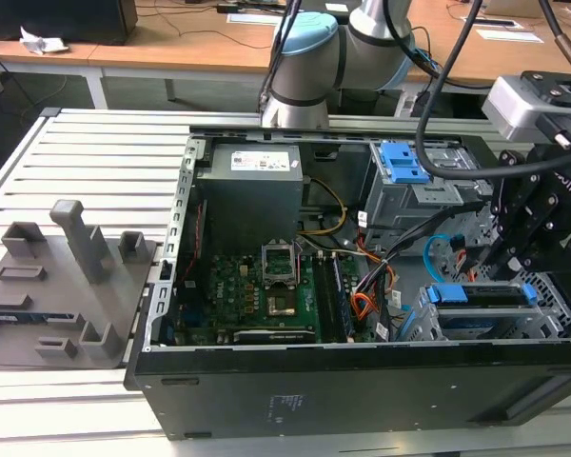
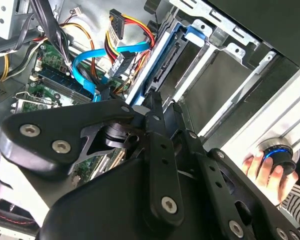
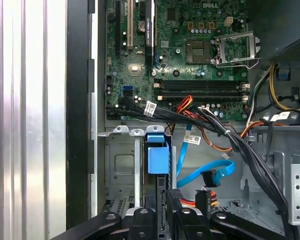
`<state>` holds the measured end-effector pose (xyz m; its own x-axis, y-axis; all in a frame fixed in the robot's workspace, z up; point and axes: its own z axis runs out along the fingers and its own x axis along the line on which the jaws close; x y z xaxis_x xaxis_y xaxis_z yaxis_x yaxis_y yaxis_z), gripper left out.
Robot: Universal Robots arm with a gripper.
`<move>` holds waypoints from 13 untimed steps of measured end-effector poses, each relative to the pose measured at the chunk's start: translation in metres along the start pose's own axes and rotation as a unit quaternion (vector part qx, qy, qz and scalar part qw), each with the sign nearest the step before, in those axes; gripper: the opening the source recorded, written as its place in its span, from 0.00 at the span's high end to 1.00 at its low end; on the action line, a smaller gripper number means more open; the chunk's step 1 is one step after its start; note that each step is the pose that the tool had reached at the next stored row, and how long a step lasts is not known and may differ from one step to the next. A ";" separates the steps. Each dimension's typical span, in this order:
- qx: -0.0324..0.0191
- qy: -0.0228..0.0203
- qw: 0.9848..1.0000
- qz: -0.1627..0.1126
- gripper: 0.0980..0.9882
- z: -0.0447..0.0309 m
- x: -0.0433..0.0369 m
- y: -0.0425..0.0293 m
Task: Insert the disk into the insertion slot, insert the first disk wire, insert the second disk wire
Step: 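Insert the first disk wire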
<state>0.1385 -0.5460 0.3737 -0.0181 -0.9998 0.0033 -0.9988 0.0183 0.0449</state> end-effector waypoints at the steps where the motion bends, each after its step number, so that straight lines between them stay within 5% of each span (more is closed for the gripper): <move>1: 0.000 0.000 1.000 0.000 0.84 -0.0002 0.0000 0.0000; 8: 0.000 0.000 1.000 0.000 0.84 -0.0058 -0.0007 0.0003; 13: 0.000 0.000 1.000 0.000 0.84 -0.0058 -0.0104 0.0004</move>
<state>0.1385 -0.5356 0.3795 -0.0181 -0.9998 0.0034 -0.9988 0.0182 0.0448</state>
